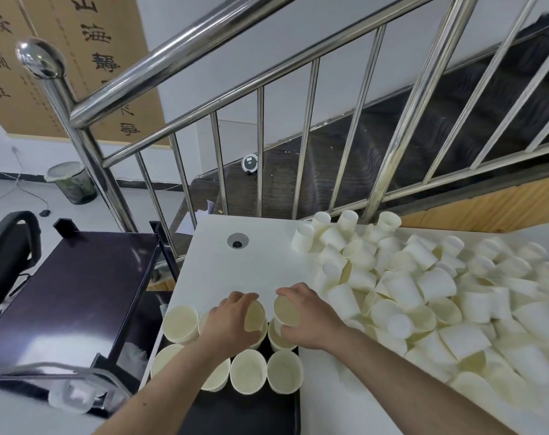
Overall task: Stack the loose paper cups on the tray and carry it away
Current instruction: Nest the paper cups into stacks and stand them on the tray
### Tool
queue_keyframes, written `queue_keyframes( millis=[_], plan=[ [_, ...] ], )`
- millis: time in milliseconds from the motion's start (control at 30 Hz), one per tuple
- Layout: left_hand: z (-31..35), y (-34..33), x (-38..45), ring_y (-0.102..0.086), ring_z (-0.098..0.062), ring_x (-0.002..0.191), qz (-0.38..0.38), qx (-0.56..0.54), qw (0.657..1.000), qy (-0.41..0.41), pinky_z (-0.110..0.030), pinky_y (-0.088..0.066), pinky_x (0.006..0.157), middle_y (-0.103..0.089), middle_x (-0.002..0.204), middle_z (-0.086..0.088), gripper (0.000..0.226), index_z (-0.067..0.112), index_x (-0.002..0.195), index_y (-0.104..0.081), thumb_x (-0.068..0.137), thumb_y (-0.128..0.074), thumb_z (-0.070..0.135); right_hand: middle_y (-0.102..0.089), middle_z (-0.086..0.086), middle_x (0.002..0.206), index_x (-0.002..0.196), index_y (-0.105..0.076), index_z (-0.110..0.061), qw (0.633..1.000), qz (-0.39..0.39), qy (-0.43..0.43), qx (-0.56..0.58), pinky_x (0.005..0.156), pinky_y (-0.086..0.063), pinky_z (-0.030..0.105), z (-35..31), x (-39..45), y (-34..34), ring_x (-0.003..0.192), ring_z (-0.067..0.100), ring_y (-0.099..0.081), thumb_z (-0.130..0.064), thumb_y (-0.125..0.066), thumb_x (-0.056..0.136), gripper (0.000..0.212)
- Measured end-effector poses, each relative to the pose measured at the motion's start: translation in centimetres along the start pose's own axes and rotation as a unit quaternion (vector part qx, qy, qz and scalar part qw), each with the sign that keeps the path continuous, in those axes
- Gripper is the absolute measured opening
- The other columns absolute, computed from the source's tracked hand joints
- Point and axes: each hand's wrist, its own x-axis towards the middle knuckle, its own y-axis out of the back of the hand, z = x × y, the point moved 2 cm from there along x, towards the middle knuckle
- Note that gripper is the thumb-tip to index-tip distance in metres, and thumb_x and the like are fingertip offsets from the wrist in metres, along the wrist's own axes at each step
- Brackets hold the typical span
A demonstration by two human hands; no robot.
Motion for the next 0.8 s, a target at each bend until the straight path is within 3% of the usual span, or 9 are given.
queue_keyframes(
  millis=[467,800],
  plan=[
    [-0.6,-1.9,0.9,-0.044,-0.017,0.123,-0.043,0.046,0.998,-0.007,-0.036,-0.026,0.108,-0.036,0.139,0.009,0.078,0.036,0.142,-0.028,0.073,-0.064,0.043,-0.031,-0.005,0.141,0.147,-0.028,-0.028,0.998,-0.045,-0.026,-0.020,0.099,-0.042,0.031,0.5,-0.3,-2.4,0.129,0.016,-0.039,-0.042,-0.069,0.078,0.081],
    [-0.9,-2.2,1.5,-0.040,-0.015,0.126,-0.061,0.090,0.994,-0.014,-0.038,-0.023,0.110,-0.035,0.139,0.010,0.069,0.034,0.139,-0.035,0.076,-0.061,0.044,-0.035,0.001,0.139,0.144,-0.034,-0.019,0.993,-0.072,-0.055,-0.076,0.095,-0.045,0.036,0.9,0.4,-3.0,0.127,0.020,-0.038,-0.039,-0.064,0.082,0.071]
  ],
)
